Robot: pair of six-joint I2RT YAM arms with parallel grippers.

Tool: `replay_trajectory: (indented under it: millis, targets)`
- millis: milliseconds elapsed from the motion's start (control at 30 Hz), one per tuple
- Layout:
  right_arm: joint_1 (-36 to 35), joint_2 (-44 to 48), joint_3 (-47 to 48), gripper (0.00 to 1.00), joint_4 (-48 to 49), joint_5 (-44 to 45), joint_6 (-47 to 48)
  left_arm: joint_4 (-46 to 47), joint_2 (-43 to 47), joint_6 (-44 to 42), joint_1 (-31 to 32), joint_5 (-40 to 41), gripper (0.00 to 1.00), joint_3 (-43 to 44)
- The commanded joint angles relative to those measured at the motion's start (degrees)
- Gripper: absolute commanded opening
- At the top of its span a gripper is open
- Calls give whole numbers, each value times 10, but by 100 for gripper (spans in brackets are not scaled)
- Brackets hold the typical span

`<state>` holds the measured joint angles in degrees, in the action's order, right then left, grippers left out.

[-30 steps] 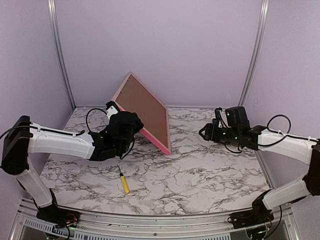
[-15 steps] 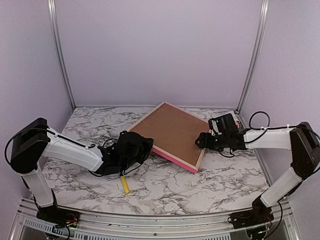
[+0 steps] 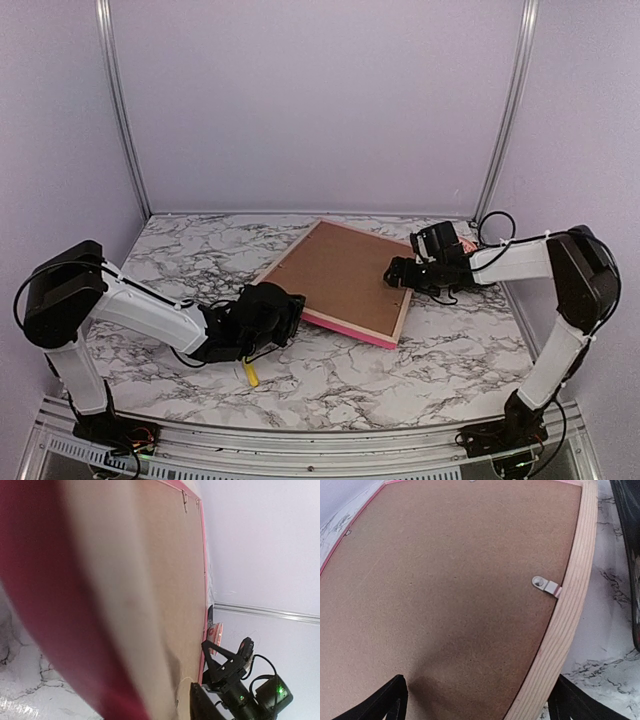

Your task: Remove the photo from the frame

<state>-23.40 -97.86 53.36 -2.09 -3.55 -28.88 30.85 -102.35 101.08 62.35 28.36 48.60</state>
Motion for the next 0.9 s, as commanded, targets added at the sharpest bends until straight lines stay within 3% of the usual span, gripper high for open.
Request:
replay_trajectory:
  millis: [0,167,433,600,867]
  targets:
    - [6,-52,53,94,16,-4,29,-45,-18,-2,21,-46,41,5]
    - [17,-102,98,94,16,1,61,-45,-45,-24,42,-70,59,37]
    - [23,-185,222,95,-28,28,115,-59,-76,-112,45,-172,91,100]
    - [23,-217,267,96,-37,16,127,-106,-35,-185,44,-165,99,104]
    - [23,-272,356,96,-71,-28,142,-292,47,-344,7,-122,99,151]
